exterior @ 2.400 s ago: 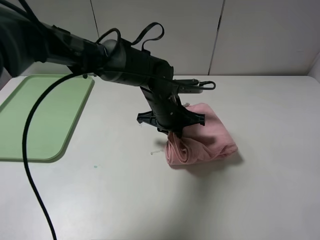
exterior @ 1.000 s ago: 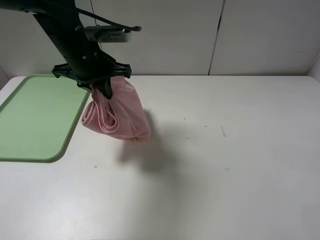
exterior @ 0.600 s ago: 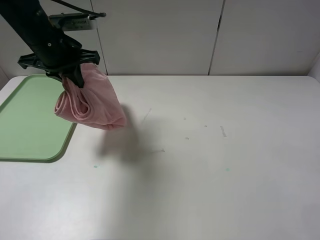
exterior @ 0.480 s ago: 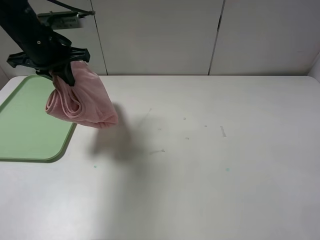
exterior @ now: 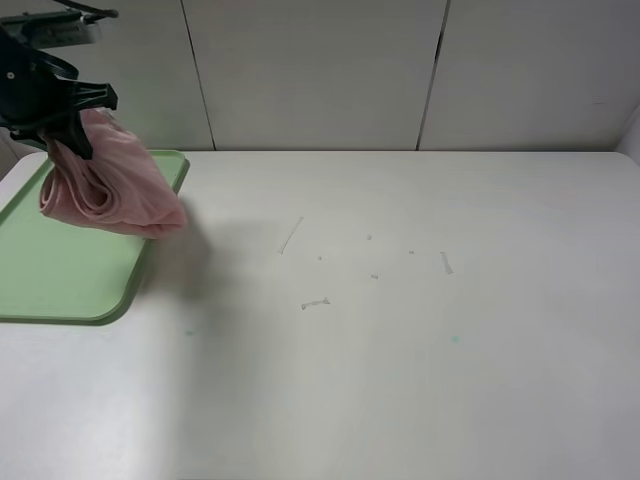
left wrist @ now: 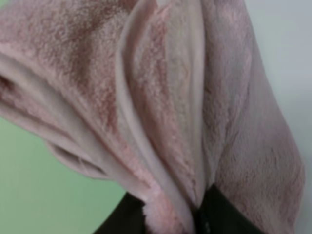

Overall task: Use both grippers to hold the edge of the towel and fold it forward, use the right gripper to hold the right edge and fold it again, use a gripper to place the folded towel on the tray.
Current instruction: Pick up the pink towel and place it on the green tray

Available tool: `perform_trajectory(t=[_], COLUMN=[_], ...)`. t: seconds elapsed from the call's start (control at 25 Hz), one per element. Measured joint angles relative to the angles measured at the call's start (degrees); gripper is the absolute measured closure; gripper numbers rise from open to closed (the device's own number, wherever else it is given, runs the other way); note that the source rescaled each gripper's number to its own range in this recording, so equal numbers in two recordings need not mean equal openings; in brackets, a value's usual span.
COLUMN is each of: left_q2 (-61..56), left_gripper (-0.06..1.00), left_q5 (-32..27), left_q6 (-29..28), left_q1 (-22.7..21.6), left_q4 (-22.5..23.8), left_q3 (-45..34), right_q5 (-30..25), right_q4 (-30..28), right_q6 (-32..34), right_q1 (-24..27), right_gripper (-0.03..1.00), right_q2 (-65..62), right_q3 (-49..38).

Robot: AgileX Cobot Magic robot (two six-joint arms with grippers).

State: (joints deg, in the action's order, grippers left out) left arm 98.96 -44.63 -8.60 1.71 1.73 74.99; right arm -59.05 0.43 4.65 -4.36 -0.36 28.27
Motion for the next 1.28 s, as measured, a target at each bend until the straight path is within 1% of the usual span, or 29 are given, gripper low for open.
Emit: perform_trajectory(t=[0.4,0.6,0.72,1.04,1.12,1.16,1.2,1.28], left_q2=[2.0,4.6,6.4,9.7,9.7,9.7,9.7,9.7], left_gripper=[0.80,0.80,0.80,0.79,0.75,0.71,0.67,0.55], left_q5=[7.9,14.2,16.8,18.2,18.2,18.2,18.2,17.9], left_q6=[0.6,0.6,0.6,0.6,0.6,0.6,0.6,0.6], left_q1=[-5.9,-7.9,-8.5,-8.5,-8.5,-8.5,-8.5,-8.5], left_q4=[0.0,0.0,0.0,0.0,0.0,0.0,0.1,0.7], left_q3=[-0.4,-0.4,-0.4,-1.5,-2.3,-2.7,-3.0,-3.3], right_q5=[0.0,0.0,0.0,0.0,0.0,0.0,0.0,0.0], right_q4=[0.0,0.0,0.0,0.1,0.1,0.1,0.2,0.2], right_q6=[0.0,0.0,0.0,0.0,0.0,0.0,0.0,0.0], right_q1=[0.0,0.0,0.0,0.0,0.0,0.0,0.0,0.0], right_gripper=[-0.03,-0.03,-0.03,-0.03,-0.03,-0.03,-0.03,-0.03], right_q2=[0.0,0.0,0.0,0.0,0.0,0.0,0.0,0.0], right_q3=[0.0,0.0,0.0,0.0,0.0,0.0,0.0,0.0])
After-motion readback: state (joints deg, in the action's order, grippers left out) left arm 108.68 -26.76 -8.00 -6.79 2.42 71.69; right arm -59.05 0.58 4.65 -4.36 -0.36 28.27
